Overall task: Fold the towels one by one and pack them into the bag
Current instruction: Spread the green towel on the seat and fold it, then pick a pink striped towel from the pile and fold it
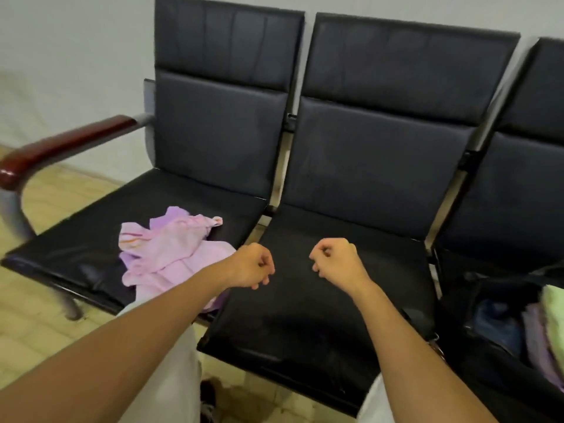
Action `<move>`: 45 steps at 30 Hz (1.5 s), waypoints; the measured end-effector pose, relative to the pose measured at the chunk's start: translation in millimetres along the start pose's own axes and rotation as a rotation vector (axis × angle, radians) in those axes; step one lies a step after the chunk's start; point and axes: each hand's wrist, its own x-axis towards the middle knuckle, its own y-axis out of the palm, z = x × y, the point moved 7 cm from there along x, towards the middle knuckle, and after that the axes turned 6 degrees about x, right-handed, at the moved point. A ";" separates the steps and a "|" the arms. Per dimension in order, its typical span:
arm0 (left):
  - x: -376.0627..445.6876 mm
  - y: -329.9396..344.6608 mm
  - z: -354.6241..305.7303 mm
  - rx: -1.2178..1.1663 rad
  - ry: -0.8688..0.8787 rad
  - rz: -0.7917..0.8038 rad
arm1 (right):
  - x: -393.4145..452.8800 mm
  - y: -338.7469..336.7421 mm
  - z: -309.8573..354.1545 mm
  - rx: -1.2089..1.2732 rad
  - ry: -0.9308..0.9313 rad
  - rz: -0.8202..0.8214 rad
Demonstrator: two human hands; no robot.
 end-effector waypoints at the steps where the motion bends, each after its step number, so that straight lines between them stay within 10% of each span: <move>1: -2.3 -3.4 19.2 0.031 -0.021 -0.013 | 5.2 22.7 2.6 -0.026 -0.003 0.064; 6: -9.2 -5.3 97.4 0.397 -0.205 0.067 | 14.2 114.4 18.4 -0.208 -0.033 0.492; 19: 22.2 -31.6 179.7 0.813 -0.417 0.199 | 50.7 236.5 72.7 -0.367 -0.295 0.513; 32: 34.2 -88.5 162.2 0.470 -0.255 -0.404 | 50.4 227.8 71.4 -0.193 -0.245 0.420; 45: 7.0 -77.8 91.4 -0.031 0.134 -0.361 | 53.2 185.3 78.1 0.194 -0.173 0.136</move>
